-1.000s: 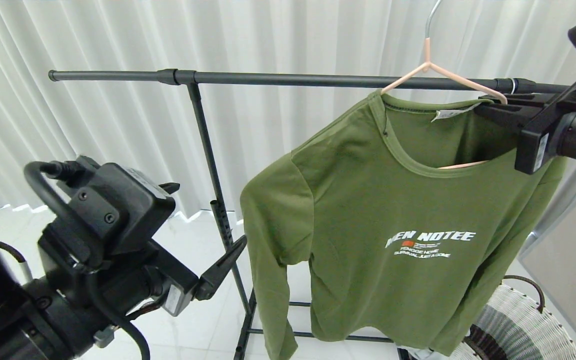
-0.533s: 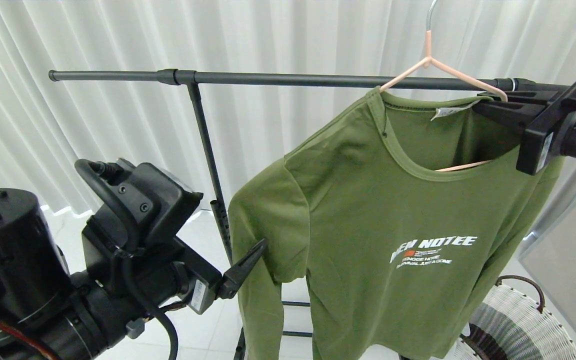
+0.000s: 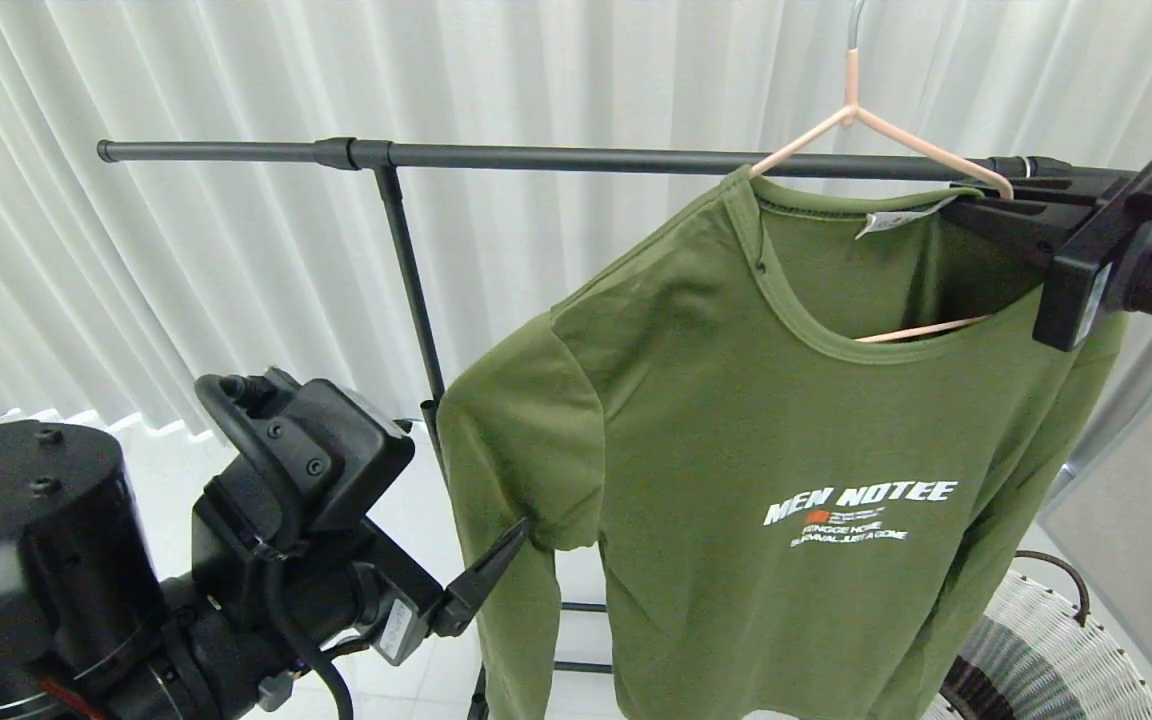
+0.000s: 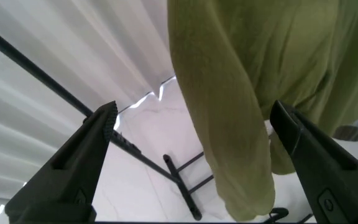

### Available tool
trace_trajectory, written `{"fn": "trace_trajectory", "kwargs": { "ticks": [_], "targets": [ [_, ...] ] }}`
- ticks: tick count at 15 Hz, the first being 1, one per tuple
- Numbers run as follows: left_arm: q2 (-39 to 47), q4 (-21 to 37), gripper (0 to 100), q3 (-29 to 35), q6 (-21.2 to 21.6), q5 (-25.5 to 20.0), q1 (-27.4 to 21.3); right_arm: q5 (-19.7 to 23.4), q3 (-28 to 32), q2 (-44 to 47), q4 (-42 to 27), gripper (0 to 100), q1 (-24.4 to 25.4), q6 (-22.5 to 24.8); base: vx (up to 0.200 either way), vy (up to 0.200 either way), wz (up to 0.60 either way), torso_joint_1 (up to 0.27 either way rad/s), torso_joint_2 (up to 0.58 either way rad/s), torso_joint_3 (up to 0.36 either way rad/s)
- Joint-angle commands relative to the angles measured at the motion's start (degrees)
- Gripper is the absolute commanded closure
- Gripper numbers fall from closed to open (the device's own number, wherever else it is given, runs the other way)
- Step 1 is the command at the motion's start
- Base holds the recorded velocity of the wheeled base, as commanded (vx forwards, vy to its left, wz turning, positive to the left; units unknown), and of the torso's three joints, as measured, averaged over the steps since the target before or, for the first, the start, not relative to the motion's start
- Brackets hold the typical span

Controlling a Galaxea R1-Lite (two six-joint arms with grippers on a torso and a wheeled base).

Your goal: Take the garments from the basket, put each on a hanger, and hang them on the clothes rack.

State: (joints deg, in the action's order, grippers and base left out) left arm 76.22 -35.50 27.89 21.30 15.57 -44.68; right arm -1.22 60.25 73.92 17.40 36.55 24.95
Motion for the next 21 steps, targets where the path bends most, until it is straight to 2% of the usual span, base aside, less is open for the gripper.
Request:
{"fn": "trace_trajectory", "kwargs": {
  "ticks": [1, 6, 17, 18, 21],
  "targets": [
    [0.9, 0.0, 0, 0.1, 0.0, 0.1, 0.3, 0.0, -0.1, -0.4, 0.0, 100, 1.0, 0.0, 0.000, 0.000, 0.00, 0.000, 0.00, 0.000],
    [0.7, 0.0, 0, -0.2, 0.4, 0.7, 2.9, -0.2, -0.1, -0.6, 0.0, 100, 1.1, -0.1, 0.000, 0.000, 0.00, 0.000, 0.00, 0.000],
    [0.4, -1.5, 0, -0.3, -0.2, 0.6, 4.2, -0.4, -0.1, -0.6, 0.0, 100, 1.0, 0.0, 0.000, 0.000, 0.00, 0.000, 0.00, 0.000],
    [0.7, -3.0, 100, -0.4, -0.2, 0.4, 4.2, -0.4, -0.1, -0.5, 0.0, 100, 1.0, 0.0, 0.000, 0.000, 0.00, 0.000, 0.00, 0.000],
    [1.0, -4.1, 100, -0.7, -0.1, 0.5, 4.4, -0.5, -0.1, -0.6, -0.1, 100, 1.0, 0.0, 0.000, 0.000, 0.00, 0.000, 0.00, 0.000]
  ]
}}
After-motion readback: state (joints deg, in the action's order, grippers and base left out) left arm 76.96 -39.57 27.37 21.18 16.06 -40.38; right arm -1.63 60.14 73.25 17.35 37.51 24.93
